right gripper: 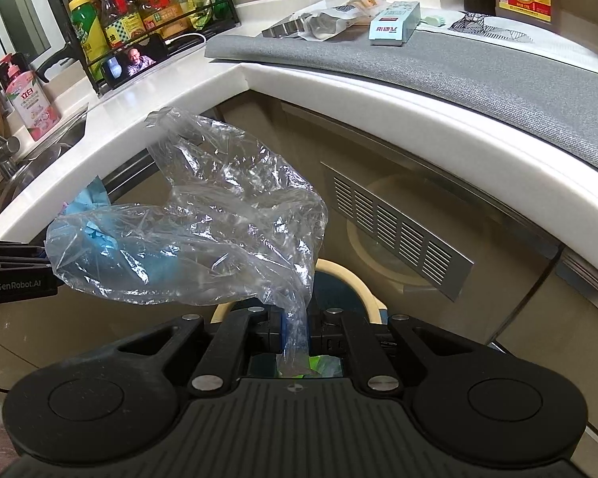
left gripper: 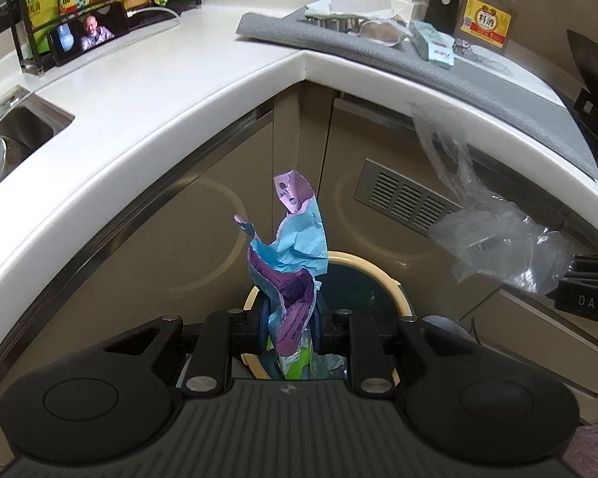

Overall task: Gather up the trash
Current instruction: 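Lower both held items down into the trash bin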

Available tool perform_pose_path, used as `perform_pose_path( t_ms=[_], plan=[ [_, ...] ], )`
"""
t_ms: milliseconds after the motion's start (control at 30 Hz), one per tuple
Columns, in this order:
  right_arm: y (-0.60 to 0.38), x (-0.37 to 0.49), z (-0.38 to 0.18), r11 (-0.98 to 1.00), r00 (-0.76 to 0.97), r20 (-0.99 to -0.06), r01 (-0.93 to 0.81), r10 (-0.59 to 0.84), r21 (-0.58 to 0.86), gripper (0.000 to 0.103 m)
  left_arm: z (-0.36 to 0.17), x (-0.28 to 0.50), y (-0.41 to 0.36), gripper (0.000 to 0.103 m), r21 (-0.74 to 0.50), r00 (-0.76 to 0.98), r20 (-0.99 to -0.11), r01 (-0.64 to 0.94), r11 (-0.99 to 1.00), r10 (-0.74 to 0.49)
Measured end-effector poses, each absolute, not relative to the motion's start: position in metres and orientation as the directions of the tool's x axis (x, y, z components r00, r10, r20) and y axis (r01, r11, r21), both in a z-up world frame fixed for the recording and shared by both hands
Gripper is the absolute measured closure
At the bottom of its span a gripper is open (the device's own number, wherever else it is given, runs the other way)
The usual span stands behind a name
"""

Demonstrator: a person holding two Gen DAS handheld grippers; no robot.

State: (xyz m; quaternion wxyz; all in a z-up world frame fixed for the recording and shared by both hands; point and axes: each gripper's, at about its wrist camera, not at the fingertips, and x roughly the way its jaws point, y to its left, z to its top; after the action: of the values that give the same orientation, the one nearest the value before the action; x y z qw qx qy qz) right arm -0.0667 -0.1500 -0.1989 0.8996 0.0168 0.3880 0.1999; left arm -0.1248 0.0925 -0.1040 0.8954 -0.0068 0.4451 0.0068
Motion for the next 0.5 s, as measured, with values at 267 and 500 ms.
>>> perform_pose_path(
  t_ms=[267, 500],
  plan=[
    [-0.146, -0.053, -0.215, 0.926, 0.608, -0.710, -0.332, 0.355, 0.179, 0.095, -0.120, -0.111, 0.094, 0.081, -0.017, 0.558, -0.830, -0.019, 1.000, -0.004],
    [-0.140, -0.037, -0.231, 0.931, 0.579, -0.741, -0.319, 0.340, 0.178, 0.095, -0.134, -0.099, 0.091, 0.081, -0.016, 0.527, -0.850, 0.002, 1.000, -0.014]
  ],
)
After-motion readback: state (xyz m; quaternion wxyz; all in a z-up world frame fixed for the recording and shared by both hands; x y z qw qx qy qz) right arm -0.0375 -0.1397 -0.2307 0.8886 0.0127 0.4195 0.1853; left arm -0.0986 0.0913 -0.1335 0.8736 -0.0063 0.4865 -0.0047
